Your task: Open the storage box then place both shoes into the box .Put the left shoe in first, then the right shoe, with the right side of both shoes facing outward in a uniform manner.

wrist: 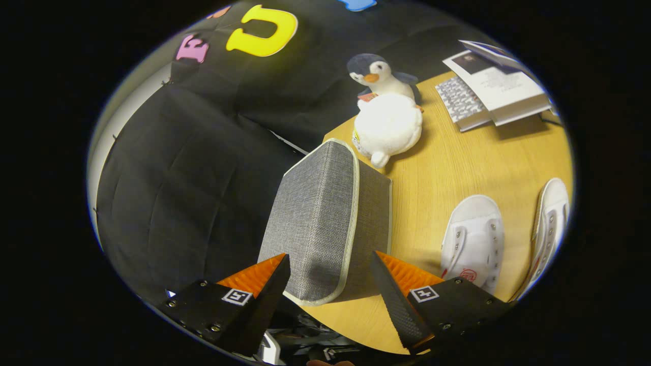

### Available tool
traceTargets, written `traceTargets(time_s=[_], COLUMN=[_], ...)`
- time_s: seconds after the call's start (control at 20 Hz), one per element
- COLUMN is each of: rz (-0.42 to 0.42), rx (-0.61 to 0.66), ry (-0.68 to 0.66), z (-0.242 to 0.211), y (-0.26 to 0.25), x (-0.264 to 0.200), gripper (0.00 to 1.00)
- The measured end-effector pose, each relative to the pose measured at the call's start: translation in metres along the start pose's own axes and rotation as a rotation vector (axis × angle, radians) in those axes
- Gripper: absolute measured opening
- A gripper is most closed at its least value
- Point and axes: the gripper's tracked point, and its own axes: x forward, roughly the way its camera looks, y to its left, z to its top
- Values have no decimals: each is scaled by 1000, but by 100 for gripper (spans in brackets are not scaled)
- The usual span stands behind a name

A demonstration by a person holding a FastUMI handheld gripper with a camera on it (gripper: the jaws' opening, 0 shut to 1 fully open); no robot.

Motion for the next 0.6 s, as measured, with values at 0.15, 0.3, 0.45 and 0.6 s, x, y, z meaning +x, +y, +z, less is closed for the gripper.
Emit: traceTargets(time_s=[0.15, 0.3, 0.45, 0.6], rz=[37, 93, 131, 157], rx=[85, 142, 192, 204], ry=[30, 53, 53, 48], z=[1, -2, 2, 5], y=[-12, -12, -11, -3], x=[14, 23, 30, 29], gripper=[97, 97, 97, 97])
